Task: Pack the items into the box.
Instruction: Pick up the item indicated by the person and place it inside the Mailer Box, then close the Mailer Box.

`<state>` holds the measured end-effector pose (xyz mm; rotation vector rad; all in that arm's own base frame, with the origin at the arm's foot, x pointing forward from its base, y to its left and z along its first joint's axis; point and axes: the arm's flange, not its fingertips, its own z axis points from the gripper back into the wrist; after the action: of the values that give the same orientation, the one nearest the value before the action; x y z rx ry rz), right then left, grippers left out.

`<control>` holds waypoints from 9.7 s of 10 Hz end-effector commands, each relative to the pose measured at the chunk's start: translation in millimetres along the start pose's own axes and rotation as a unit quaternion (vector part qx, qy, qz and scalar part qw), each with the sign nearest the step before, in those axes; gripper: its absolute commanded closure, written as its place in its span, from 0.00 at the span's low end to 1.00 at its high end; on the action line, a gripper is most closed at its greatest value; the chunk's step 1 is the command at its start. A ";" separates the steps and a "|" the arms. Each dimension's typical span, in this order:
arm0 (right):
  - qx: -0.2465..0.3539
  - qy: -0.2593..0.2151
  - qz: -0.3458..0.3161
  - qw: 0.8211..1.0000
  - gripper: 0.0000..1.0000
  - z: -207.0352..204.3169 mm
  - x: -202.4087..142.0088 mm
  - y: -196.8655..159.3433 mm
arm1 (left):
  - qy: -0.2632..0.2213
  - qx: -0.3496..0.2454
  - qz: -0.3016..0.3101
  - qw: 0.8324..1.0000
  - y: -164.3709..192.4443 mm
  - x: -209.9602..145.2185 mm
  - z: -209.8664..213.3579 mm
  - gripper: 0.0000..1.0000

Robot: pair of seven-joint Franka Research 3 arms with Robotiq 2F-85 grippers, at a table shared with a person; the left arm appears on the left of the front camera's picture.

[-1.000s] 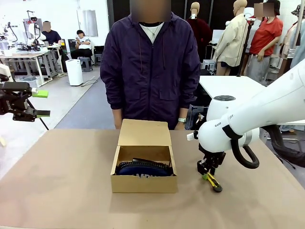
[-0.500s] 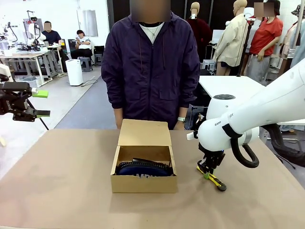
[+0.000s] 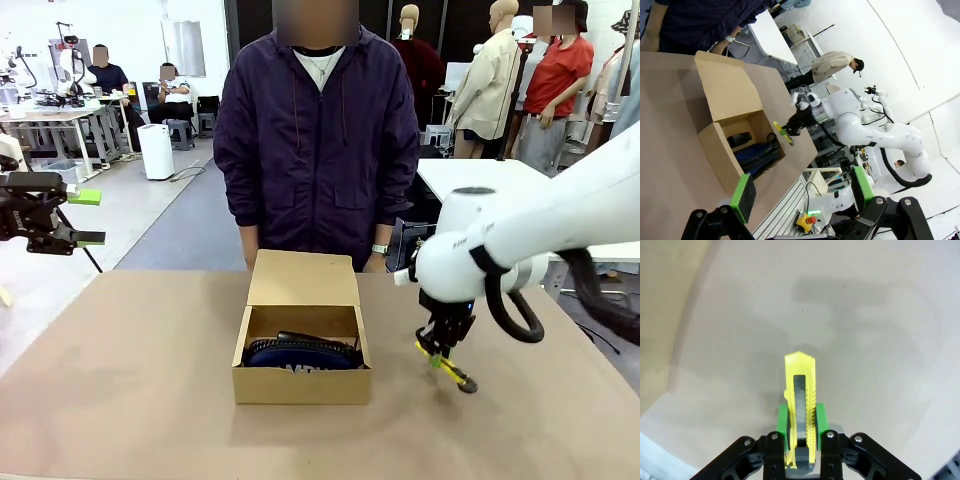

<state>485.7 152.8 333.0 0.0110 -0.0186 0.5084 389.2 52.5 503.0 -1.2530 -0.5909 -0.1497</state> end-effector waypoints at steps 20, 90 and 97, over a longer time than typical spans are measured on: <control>0.078 -0.096 0.530 0.839 1.00 82.1 168.0 192.2 | 0.006 -0.001 -0.001 1.000 -1.7 -0.7 3.2 0.00; 0.411 -0.295 -0.086 0.858 0.00 12.7 10.0 -77.8 | 0.034 0.009 0.029 0.999 227.9 108.8 -138.7 0.00; 0.503 -0.347 -0.083 0.787 0.00 -67.3 101.5 -71.7 | 0.108 -0.127 0.005 0.986 312.2 106.3 -247.4 0.00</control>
<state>604.6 133.2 274.6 1.1945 -0.4338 0.2517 684.4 -50.0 237.6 -1.4309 -0.3538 -0.3036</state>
